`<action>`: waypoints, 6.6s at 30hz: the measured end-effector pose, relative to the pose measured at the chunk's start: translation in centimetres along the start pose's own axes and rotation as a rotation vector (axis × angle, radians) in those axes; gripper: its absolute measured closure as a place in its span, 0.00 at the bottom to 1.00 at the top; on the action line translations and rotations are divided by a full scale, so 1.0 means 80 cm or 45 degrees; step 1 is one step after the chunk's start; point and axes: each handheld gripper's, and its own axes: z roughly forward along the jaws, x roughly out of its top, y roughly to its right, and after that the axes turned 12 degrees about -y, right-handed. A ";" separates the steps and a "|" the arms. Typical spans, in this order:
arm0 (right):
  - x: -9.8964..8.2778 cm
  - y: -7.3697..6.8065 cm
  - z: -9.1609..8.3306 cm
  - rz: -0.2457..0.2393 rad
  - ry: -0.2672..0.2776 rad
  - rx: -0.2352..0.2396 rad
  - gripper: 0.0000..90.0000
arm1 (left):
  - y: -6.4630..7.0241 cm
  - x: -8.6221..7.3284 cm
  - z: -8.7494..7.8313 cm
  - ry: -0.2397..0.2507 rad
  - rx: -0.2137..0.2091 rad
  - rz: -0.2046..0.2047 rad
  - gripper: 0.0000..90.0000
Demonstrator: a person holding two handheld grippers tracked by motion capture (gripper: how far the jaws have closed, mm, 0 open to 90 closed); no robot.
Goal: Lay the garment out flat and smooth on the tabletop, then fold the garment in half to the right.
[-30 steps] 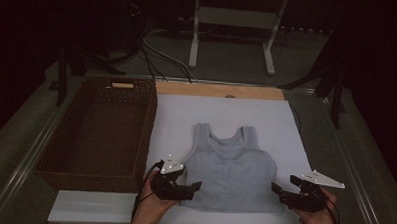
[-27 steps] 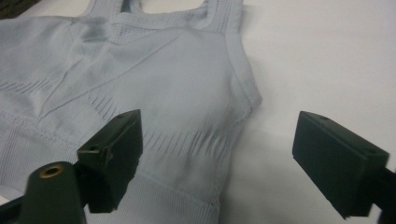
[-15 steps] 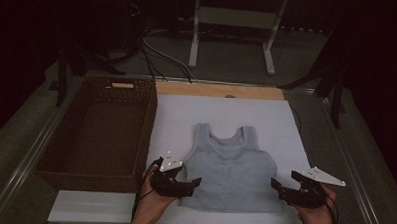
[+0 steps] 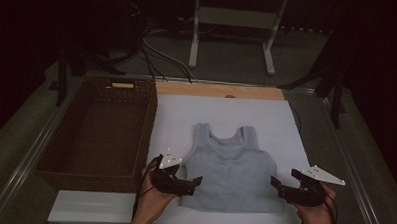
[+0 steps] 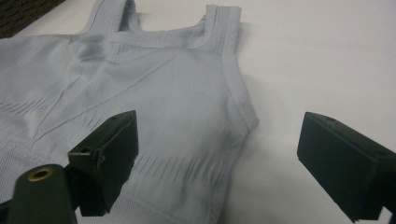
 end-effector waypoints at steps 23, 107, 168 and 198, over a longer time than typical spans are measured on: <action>0.001 -0.002 0.005 -0.009 0.009 -0.017 0.15 | -0.022 -0.010 0.023 -0.057 0.021 -0.059 0.05; -0.001 -0.003 0.004 -0.006 0.031 -0.017 0.15 | 0.010 0.029 0.015 -0.074 -0.267 -0.181 0.93; -0.005 -0.001 0.004 -0.005 0.033 -0.018 0.15 | 0.101 0.094 0.092 -0.072 -0.481 -0.030 0.93; -0.006 -0.004 0.004 -0.004 0.052 -0.031 0.15 | 0.106 0.090 0.118 -0.094 -0.444 -0.020 0.53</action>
